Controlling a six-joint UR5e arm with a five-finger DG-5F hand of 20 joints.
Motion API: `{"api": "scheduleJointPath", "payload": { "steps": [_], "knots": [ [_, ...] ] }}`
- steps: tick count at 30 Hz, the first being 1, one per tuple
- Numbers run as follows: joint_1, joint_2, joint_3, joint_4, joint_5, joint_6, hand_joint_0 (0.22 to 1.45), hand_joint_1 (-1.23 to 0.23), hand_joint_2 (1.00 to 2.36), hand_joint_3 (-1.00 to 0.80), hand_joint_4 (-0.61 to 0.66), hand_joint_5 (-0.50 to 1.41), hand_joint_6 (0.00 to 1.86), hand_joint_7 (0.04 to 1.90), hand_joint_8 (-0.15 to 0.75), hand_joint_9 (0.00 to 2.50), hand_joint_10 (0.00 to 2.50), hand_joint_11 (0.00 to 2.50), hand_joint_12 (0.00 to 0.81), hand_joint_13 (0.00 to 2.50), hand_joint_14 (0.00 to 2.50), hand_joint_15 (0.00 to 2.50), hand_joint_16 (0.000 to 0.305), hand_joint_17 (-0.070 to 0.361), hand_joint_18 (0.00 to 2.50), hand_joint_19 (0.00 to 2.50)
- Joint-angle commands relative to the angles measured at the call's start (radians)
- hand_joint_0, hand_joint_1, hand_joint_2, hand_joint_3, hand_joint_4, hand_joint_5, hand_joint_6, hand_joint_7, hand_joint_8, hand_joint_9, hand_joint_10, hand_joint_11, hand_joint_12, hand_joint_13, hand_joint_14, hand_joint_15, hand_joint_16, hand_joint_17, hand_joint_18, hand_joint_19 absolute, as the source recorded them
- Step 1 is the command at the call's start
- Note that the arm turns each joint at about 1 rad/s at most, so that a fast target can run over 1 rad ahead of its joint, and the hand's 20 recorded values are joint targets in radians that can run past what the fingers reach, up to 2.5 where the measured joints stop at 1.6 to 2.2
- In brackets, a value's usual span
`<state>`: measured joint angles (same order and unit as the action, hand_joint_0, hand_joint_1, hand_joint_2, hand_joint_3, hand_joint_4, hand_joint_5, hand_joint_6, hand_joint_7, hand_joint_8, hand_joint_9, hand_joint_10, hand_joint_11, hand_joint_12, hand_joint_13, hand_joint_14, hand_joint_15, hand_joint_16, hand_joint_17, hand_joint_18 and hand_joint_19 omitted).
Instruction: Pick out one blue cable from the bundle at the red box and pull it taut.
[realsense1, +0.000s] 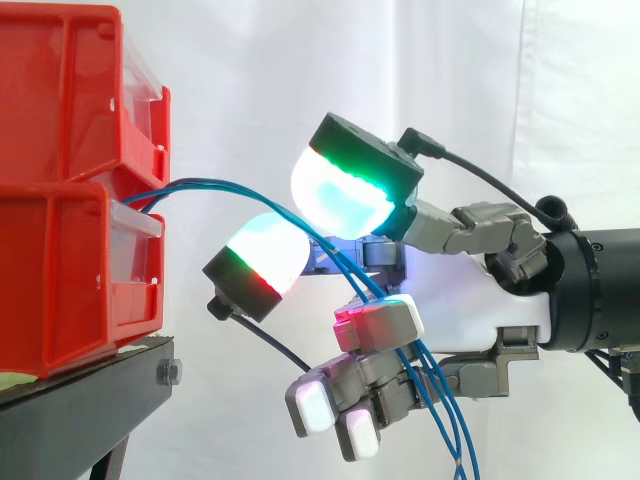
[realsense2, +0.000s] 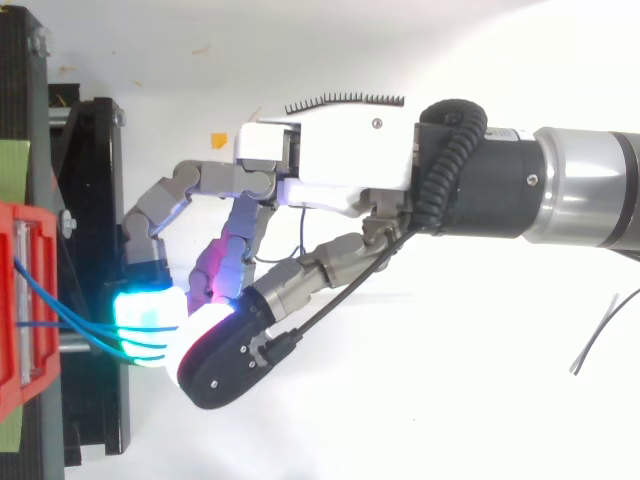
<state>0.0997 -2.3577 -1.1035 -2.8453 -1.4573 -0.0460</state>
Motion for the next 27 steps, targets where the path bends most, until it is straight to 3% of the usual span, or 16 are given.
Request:
{"api": "scheduleJointPath", "payload": {
  "steps": [1, 4, 9, 14, 15, 19, 27],
  "knots": [
    [0.0, 0.0, 0.001, 0.001, 0.0, 0.0, 0.6, -0.72, 1.0, -0.48, -0.13, -0.08, 0.87, 0.9, 0.247, 1.36, 0.04, 0.94, 0.298, 0.95, 0.02, 0.55, 0.043, 0.096, 0.83, 0.71],
    [0.0, 0.0, -0.001, 0.001, 0.0, 0.0, 0.61, -0.78, 1.01, -0.36, -0.1, -0.08, 0.88, 0.93, 0.26, 1.36, 0.04, 0.96, 0.302, 0.95, 0.02, 0.55, 0.043, 0.097, 0.83, 0.71],
    [0.0, 0.0, -0.001, 0.001, -0.003, 0.0, 0.65, -0.88, 1.02, -0.32, -0.06, -0.08, 0.9, 0.94, 0.263, 1.34, 0.04, 0.97, 0.308, 0.94, 0.02, 0.55, 0.044, 0.098, 0.83, 0.69],
    [0.0, 0.0, -0.001, 0.0, -0.003, 0.0, 0.75, -0.95, 1.01, -0.37, -0.13, -0.09, 0.91, 1.16, 0.255, 1.33, 0.04, 0.96, 0.297, 0.93, 0.02, 0.53, 0.043, 0.096, 0.82, 0.67],
    [0.0, 0.0, 0.001, 0.0, -0.003, 0.0, 0.78, -0.95, 1.01, -0.39, -0.17, -0.09, 0.93, 1.09, 0.25, 1.33, 0.04, 0.96, 0.298, 0.93, 0.02, 0.53, 0.042, 0.095, 0.82, 0.67],
    [0.0, 0.0, 0.001, 0.001, -0.003, 0.0, 0.83, -0.96, 1.01, -0.43, -0.25, -0.07, 0.95, 1.12, 0.239, 1.35, 0.04, 0.98, 0.289, 0.95, 0.02, 0.55, 0.04, 0.09, 0.81, 0.69],
    [0.0, 0.0, 0.001, 0.004, -0.008, 0.0, 0.81, -0.97, 1.0, -0.5, -0.3, -0.07, 0.97, 1.04, 0.233, 1.36, 0.04, 0.98, 0.277, 0.97, 0.02, 0.54, 0.039, 0.089, 0.86, 0.64]
  ]
}}
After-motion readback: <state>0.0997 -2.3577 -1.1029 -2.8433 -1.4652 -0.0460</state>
